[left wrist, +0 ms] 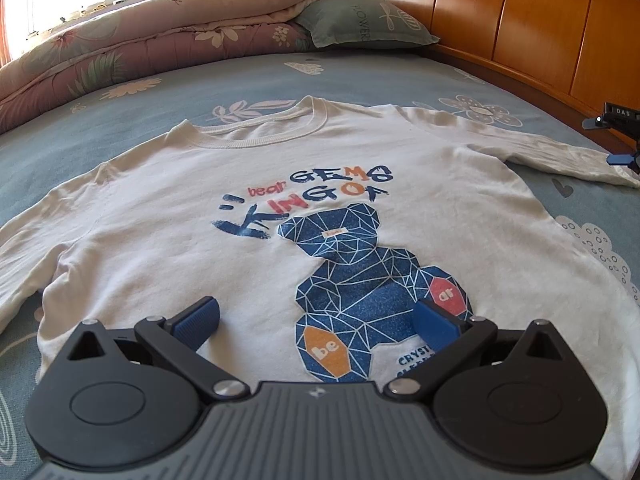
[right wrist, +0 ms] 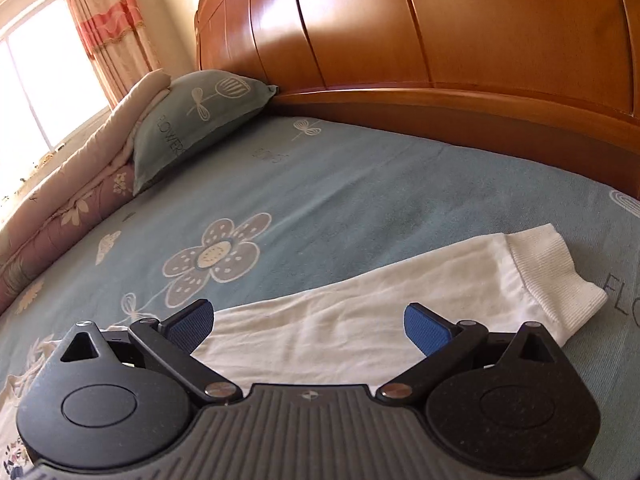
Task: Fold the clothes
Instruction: 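Move the open right gripper along the sleeve toward its ribbed cuff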
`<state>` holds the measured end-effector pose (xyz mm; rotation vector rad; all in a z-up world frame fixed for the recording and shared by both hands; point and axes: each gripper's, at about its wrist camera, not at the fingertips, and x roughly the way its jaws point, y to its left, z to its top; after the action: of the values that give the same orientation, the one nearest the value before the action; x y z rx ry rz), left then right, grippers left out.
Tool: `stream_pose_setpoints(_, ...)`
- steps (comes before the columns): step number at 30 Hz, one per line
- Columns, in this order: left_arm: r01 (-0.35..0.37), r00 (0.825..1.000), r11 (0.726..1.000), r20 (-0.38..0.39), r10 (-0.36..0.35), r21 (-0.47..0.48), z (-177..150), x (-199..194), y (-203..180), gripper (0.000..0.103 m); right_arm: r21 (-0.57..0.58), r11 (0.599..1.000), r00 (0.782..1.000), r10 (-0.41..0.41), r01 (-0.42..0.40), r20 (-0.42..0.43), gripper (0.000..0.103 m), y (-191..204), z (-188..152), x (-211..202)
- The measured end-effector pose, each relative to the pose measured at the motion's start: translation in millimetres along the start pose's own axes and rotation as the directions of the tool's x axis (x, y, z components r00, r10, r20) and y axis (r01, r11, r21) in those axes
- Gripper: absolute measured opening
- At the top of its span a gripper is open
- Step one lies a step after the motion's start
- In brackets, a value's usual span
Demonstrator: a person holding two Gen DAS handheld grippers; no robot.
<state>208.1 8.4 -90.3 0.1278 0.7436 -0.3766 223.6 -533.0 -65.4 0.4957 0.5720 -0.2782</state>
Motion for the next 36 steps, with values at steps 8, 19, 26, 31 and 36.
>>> stream_pose_setpoints(8,0.001,1.0,1.0,0.006,-0.001,0.003,-0.7,0.3,0.1,0.102,0.103,0.994,0.999,-0.047,0.048,-0.004,0.103,-30.7,-8.6,-11.0)
stream_pose_setpoints(19,0.002,1.0,1.0,0.021,-0.002,0.015,-1.9,1.1,0.0,0.102,0.006,0.998,0.997,-0.058,0.059,-0.054,0.103,-7.5,16.1,39.5)
stream_pose_setpoints(26,0.001,1.0,1.0,0.025,-0.002,0.017,-2.1,1.6,0.2,0.102,-0.003,0.996,0.995,-0.092,0.092,-0.046,0.103,-5.3,32.8,32.6)
stream_pose_setpoints(31,-0.003,1.0,1.0,0.025,0.002,0.018,-2.2,1.3,-0.5,0.102,-0.035,0.996,0.991,0.078,-0.083,-0.113,0.103,0.9,3.3,-4.0)
stream_pose_setpoints(36,-0.001,1.0,1.0,0.025,0.0,0.015,-2.2,0.9,-0.1,0.102,0.004,0.998,0.987,0.062,-0.062,-0.147,0.103,-19.5,-21.6,-16.5)
